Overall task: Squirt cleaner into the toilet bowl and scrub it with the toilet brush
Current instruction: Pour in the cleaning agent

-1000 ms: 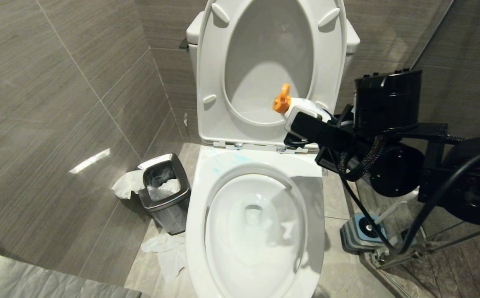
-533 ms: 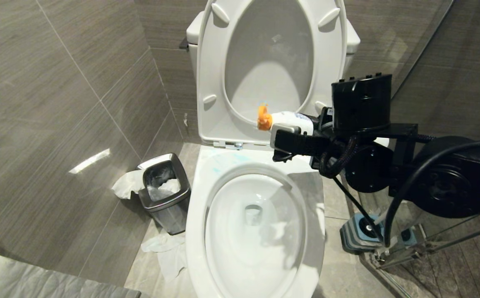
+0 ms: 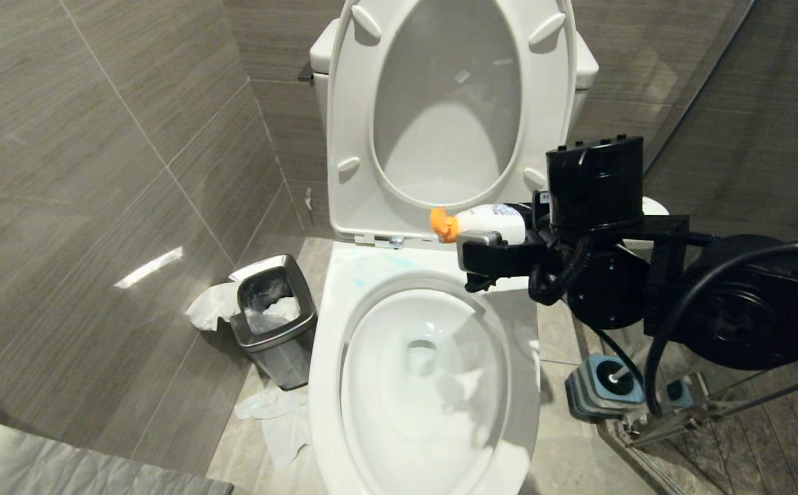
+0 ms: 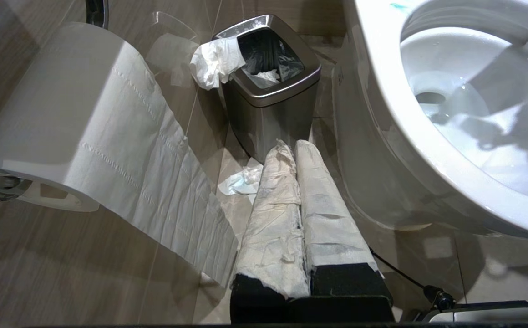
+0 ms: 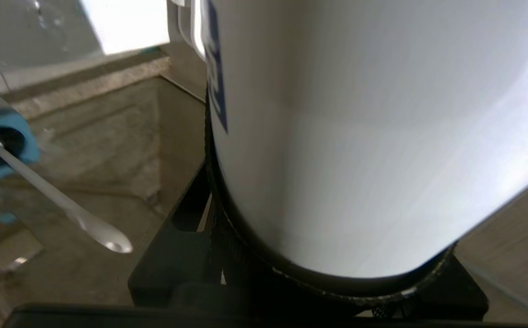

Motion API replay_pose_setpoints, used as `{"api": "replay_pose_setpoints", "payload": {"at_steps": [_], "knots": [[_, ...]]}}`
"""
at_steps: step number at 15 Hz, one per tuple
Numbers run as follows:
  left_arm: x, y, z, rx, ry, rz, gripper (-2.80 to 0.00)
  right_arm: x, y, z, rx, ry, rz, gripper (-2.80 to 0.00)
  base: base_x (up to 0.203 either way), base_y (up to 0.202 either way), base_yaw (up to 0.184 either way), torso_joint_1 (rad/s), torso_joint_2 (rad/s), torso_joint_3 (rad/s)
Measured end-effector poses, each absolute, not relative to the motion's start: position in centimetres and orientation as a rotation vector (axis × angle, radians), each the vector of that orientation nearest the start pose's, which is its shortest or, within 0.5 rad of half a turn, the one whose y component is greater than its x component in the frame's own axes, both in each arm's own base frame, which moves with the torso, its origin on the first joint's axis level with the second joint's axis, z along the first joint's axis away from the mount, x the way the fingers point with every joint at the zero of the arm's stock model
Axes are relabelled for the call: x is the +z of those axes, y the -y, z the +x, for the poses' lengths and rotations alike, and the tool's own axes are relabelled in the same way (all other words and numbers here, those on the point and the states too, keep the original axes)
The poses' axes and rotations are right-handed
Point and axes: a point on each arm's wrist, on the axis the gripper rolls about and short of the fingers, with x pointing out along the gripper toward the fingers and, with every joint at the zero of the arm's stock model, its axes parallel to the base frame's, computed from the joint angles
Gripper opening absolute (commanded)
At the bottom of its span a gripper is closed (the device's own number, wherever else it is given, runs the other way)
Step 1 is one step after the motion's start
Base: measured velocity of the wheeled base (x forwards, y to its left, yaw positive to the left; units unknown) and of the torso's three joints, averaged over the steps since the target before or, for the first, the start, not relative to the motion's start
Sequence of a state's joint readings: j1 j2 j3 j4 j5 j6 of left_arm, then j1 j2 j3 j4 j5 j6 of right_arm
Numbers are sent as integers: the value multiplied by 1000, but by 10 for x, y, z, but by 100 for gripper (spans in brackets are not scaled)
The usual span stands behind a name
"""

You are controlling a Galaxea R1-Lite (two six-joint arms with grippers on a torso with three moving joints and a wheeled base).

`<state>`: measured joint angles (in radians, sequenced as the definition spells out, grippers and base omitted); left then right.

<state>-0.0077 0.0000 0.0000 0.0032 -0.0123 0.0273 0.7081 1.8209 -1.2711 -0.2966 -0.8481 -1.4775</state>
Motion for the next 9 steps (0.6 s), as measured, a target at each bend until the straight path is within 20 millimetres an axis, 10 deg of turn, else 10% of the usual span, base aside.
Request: {"api": "replay_pose_setpoints", "payload": {"at_steps": [9], "knots": [[75, 0, -23, -20, -3, 23, -280, 242, -215, 279, -23, -339, -1928, -280, 0, 0, 0, 0, 0, 0]]}}
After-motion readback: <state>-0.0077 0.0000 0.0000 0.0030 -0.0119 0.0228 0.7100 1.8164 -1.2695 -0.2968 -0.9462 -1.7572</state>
